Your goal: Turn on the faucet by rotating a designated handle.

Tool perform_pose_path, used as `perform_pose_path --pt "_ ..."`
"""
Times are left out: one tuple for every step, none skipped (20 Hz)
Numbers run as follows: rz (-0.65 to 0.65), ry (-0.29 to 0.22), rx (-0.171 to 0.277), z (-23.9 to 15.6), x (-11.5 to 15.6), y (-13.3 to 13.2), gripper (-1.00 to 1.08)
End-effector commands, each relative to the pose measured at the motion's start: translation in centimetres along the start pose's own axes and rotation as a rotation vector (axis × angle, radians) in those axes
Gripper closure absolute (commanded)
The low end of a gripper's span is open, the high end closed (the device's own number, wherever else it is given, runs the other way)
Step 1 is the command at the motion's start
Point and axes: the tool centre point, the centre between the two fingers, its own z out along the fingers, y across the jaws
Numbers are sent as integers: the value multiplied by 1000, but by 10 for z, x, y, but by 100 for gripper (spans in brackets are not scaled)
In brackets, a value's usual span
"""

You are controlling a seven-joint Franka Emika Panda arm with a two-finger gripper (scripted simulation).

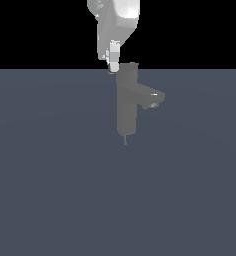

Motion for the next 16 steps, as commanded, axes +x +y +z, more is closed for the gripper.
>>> perform_pose_path --pt "15 1 9 -5 13 7 108" --pt "2 2 -2 0 3 3 108" --pt "3 2 -1 0 9 4 108" --pt "3 2 0 0 15 4 108" --pt "4 2 0 -1 21 5 108" --pt "5 2 1 -1 27 5 108" --pt "5 2 1 -1 33 6 108" --pt "6 2 2 -1 39 6 108" --pt "7 2 2 -2 45 7 108" --pt "7 2 3 -2 51 7 108" --pt "8 2 3 -2 56 7 108" --pt "9 2 4 -2 62 8 108" --pt "9 2 4 -3 68 8 108" --pt "10 2 5 -3 73 9 108" --pt "10 2 5 -3 79 9 108" --pt "11 2 6 -3 84 10 108"
